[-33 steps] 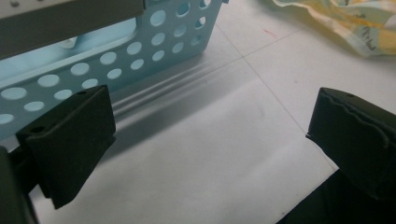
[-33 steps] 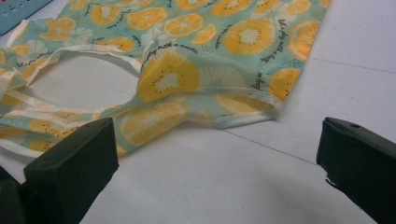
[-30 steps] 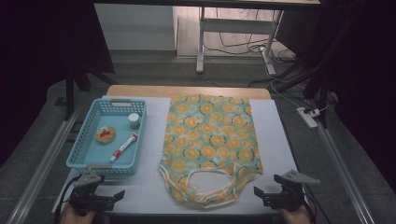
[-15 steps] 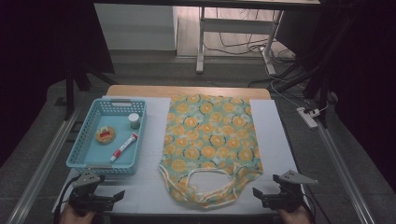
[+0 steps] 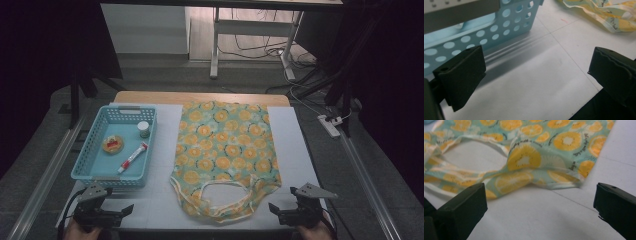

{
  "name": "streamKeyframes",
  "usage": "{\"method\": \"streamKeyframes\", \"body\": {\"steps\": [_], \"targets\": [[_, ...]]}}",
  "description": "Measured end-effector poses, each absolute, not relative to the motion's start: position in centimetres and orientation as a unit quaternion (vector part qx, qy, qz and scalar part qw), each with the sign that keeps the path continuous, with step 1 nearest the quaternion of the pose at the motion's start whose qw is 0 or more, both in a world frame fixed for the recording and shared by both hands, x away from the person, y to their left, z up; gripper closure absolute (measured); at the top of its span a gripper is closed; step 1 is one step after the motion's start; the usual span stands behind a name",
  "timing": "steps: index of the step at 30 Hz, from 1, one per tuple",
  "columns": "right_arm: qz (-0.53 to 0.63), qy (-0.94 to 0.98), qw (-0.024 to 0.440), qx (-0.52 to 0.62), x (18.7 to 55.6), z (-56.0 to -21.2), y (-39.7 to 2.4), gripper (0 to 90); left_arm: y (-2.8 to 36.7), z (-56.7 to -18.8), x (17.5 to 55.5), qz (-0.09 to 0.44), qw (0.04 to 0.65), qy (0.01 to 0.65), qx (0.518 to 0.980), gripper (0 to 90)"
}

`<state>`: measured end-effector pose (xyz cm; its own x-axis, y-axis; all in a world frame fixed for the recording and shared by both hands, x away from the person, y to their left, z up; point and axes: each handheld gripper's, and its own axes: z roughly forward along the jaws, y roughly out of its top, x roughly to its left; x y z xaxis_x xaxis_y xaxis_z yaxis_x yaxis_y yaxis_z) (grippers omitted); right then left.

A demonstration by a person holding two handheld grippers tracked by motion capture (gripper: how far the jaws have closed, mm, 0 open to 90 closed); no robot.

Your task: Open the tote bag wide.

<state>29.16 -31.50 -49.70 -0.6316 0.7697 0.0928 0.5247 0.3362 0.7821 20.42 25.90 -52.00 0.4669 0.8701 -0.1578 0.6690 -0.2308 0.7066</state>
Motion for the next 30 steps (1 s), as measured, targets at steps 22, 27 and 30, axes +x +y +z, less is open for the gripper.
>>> {"method": "streamKeyframes", "body": {"steps": [22, 27, 30], "targets": [[0.407, 0.838, 0.114, 0.345, 29.1, -49.0, -28.0, 0.0, 25.9, -52.1, 20.6, 0.131, 0.367, 0.501, 0.772, 0.5], [0.398, 0.853, 0.102, 0.323, 29.3, -49.1, -26.4, 0.0, 25.9, -52.1, 20.6, 0.131, 0.367, 0.502, 0.773, 0.5], [0.396, 0.86, 0.094, 0.309, 29.5, -49.1, -25.5, 0.0, 26.0, -52.1, 20.6, 0.13, 0.367, 0.501, 0.773, 0.5]]}}
